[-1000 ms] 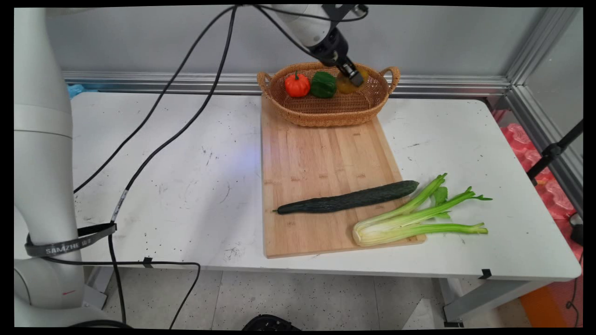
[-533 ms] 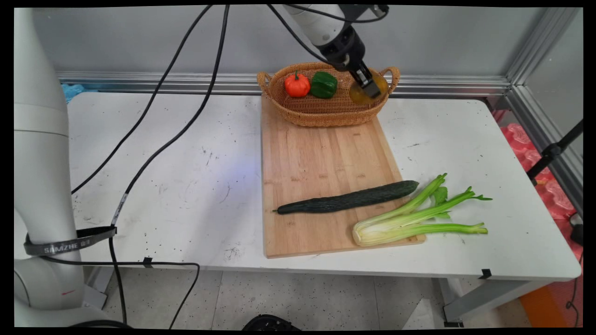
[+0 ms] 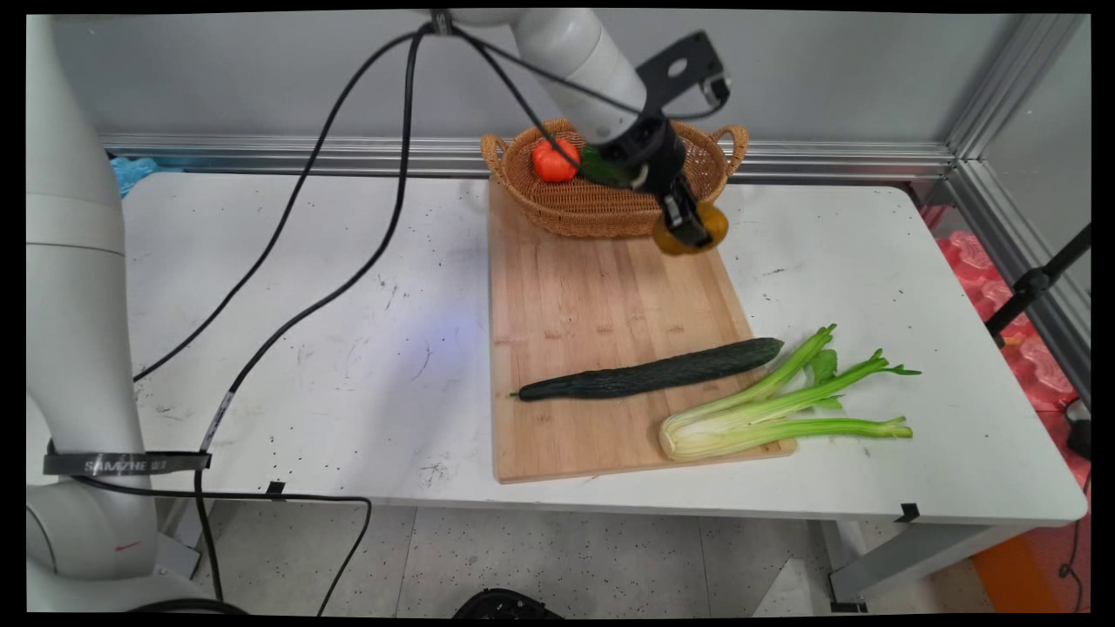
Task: Place the picked object on the cutting board
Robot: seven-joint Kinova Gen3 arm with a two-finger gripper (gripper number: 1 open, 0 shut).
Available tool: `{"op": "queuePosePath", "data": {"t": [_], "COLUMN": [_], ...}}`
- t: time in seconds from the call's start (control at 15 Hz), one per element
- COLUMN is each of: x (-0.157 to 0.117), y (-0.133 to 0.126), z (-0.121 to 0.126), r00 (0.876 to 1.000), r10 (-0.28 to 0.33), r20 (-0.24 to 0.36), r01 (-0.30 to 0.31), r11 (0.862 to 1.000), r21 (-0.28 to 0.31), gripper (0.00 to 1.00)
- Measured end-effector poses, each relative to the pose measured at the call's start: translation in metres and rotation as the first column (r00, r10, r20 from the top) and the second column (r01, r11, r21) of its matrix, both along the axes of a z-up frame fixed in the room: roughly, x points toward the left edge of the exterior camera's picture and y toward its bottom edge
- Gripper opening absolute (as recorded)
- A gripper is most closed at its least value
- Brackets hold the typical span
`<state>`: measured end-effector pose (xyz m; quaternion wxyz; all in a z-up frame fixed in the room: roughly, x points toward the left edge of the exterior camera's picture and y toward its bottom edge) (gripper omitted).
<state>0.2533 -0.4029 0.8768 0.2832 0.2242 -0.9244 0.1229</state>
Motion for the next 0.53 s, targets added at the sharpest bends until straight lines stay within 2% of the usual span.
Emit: {"op": "queuePosePath", "data": {"t": [0.53], "x": [-0.010], "y": [0.006], "z": [-0.046], "r00": [0.997], "r10": [-0.082], "r20": [0.014], "r01": [0.082], "r11": [0.997], "r21": [-0.011], "gripper": [0.00]}}
